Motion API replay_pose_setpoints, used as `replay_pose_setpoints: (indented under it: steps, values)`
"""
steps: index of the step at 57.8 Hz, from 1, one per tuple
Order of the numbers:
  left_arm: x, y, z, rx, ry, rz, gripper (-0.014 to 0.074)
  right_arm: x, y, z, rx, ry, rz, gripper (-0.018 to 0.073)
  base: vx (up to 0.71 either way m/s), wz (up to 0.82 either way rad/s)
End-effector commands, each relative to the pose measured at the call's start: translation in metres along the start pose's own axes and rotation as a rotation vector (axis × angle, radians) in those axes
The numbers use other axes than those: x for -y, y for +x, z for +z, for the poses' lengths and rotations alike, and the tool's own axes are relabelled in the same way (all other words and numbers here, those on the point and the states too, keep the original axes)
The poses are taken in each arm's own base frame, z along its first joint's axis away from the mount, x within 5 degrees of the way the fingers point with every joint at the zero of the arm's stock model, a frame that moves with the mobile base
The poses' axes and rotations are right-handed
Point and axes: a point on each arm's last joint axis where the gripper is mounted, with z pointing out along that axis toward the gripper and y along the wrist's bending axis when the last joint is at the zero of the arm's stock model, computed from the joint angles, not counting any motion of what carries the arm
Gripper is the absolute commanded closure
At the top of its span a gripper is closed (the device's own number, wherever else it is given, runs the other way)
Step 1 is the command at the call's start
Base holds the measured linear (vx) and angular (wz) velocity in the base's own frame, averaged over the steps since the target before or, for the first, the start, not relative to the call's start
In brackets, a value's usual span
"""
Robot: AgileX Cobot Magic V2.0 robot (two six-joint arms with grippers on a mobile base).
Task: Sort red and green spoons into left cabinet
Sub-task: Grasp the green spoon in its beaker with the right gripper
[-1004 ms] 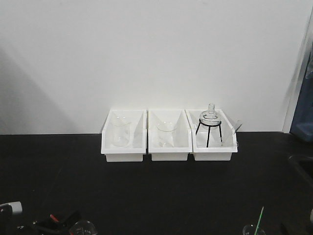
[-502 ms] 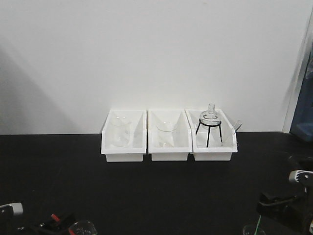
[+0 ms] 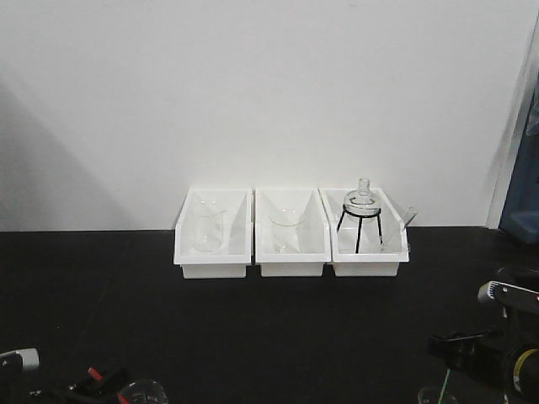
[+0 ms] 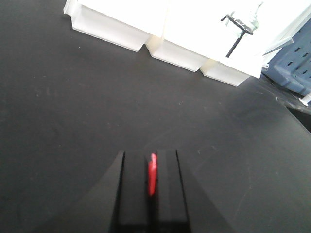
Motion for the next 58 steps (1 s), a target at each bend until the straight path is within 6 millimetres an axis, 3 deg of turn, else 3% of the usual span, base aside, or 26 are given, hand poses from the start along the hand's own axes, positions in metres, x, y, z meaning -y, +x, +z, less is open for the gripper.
replay_pose_setpoints:
  steps: [1, 39, 58]
  values:
    - [0.012, -0.017, 0.000, 0.105, 0.072, 0.010, 0.0605, -0.009, -0.020, -0.008, 0.082, -0.060, -0.007, 0.0145, 0.00, 0.00]
    - [0.012, -0.017, 0.000, 0.105, 0.072, 0.010, 0.0605, -0.007, -0.003, 0.007, 0.000, -0.104, 0.025, 0.0157, 0.00, 0.00]
    - [0.012, -0.018, 0.000, 0.115, 0.079, 0.010, 0.0605, -0.005, -0.002, 0.007, -0.012, -0.081, 0.023, 0.0357, 0.00, 0.00]
